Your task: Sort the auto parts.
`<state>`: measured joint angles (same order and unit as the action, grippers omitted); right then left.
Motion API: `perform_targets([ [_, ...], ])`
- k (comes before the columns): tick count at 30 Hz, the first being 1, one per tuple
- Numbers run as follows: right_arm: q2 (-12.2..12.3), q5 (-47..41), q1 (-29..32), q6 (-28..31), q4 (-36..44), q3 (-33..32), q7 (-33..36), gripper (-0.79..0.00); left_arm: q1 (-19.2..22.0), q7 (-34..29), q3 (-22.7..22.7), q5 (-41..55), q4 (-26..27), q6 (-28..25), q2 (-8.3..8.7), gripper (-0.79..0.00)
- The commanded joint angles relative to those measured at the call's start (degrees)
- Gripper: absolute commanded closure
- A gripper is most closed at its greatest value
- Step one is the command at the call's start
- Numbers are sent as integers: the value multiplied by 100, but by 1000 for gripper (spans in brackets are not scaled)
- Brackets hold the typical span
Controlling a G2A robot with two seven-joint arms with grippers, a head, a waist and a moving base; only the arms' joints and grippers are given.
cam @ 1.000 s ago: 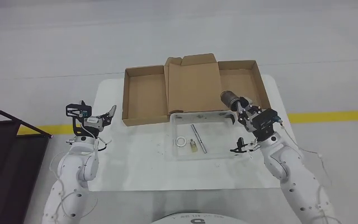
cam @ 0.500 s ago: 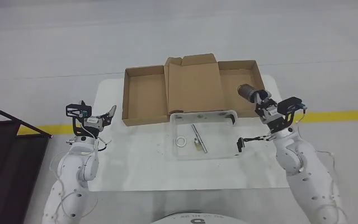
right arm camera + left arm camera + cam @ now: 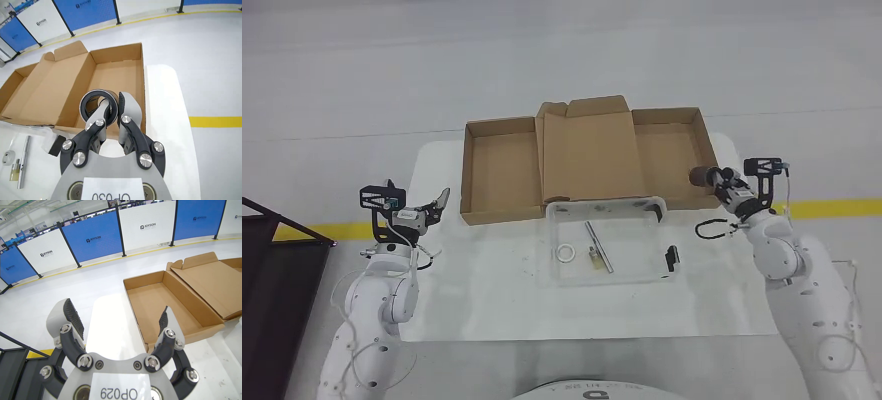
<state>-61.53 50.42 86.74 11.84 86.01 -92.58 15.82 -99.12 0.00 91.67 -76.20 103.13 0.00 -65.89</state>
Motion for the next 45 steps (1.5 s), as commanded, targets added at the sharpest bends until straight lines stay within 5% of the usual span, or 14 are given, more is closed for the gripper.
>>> perform_targets([
  [1,-12,48,-56,-103,4,85,93,0,0,0,0,0,0,0,0,-785],
  [12,-51,93,-115,-331,18,217,147,0,0,0,0,0,0,0,0,-785],
  [27,-89,172,-51,-437,123,291,-3,-345,0,0,0,0,0,0,0,-785],
  [34,-52,-378,387,1590,464,12,-1236,-391,0,0,0,0,0,0,0,-785],
  [41,17,-432,335,3660,290,-45,-1638,-366,0,0,0,0,0,0,0,-785],
  [45,30,-116,224,4377,159,6,-1945,-348,0,0,0,0,0,0,0,-785],
])
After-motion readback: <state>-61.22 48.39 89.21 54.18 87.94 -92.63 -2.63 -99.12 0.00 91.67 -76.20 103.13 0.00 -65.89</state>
